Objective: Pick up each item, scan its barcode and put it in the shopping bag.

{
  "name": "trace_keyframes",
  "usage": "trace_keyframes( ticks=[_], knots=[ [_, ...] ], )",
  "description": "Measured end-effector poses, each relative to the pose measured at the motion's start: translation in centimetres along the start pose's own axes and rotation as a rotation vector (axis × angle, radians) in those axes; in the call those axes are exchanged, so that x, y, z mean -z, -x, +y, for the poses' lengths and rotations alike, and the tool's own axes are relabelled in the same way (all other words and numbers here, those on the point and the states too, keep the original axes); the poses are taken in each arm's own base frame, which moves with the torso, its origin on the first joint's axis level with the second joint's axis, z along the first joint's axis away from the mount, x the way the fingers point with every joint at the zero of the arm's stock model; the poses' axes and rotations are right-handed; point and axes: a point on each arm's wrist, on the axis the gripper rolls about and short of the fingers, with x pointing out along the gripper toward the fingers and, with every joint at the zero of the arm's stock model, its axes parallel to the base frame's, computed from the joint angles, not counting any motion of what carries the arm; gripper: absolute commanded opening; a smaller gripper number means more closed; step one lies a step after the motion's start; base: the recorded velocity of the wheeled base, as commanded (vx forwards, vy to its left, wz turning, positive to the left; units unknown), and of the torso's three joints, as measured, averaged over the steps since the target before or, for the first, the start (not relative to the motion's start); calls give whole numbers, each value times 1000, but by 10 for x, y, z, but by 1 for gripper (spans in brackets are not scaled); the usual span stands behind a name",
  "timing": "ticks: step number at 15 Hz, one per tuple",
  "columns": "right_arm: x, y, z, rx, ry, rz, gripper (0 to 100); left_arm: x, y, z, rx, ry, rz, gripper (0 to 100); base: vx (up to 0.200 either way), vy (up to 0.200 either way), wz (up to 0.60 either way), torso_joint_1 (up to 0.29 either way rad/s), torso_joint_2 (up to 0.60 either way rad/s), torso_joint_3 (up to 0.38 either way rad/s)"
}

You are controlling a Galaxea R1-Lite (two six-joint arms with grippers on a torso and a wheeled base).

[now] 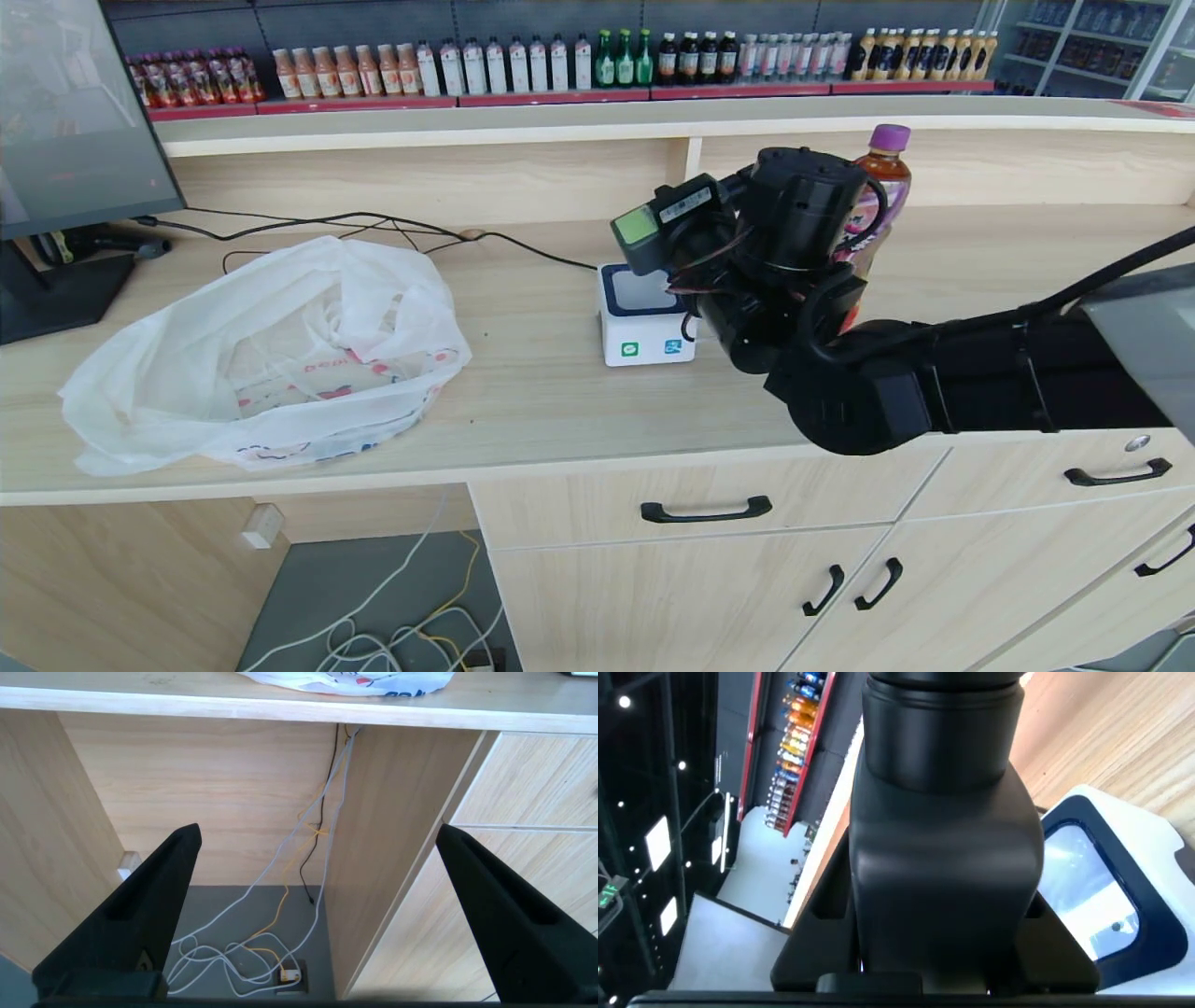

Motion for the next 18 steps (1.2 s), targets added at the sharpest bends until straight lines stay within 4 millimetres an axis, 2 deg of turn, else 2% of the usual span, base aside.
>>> trace_keyframes(
  ticks=[4, 9, 14, 18],
  knots=[
    [-25, 20, 17, -46, 89, -41, 0, 0, 0, 0, 0, 0, 0, 100, 0, 0, 0, 0, 0, 0],
    [-55, 59, 28, -240, 379, -212, 0, 0, 0, 0, 0, 0, 0, 100, 0, 0, 0, 0, 0, 0],
    [-63, 91, 12, -301, 611, -286, 0, 0, 0, 0, 0, -1, 0, 100, 0, 0, 0, 0, 0, 0],
    [-61, 128, -16, -429, 843, -126, 0, 0, 0, 0, 0, -1, 0, 100, 0, 0, 0, 0, 0, 0]
  ],
)
